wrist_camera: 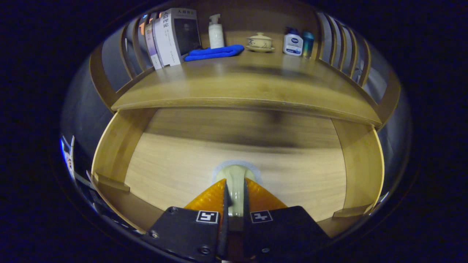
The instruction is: Pull open the drawer, take out the items inside it, and place them on the countertop above the cabinet.
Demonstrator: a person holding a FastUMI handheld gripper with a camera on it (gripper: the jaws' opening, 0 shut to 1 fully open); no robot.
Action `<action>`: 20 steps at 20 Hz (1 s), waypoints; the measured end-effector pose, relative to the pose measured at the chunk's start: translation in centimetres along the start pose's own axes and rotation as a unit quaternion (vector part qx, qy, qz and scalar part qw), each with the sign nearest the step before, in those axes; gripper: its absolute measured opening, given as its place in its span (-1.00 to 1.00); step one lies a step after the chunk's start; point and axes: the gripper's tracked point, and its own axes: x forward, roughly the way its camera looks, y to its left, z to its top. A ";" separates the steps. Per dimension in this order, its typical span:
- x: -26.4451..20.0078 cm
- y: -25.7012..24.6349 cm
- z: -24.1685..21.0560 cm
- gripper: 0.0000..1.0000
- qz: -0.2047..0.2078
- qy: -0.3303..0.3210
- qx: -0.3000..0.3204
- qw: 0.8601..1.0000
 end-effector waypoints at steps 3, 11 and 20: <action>-0.7 0.0 0.5 -0.63 -0.001 -0.007 0.000 1.000; -4.7 0.0 3.9 -0.64 -0.014 -0.046 -0.017 0.999; -7.9 0.7 8.3 -0.64 -0.012 -0.064 -0.019 0.998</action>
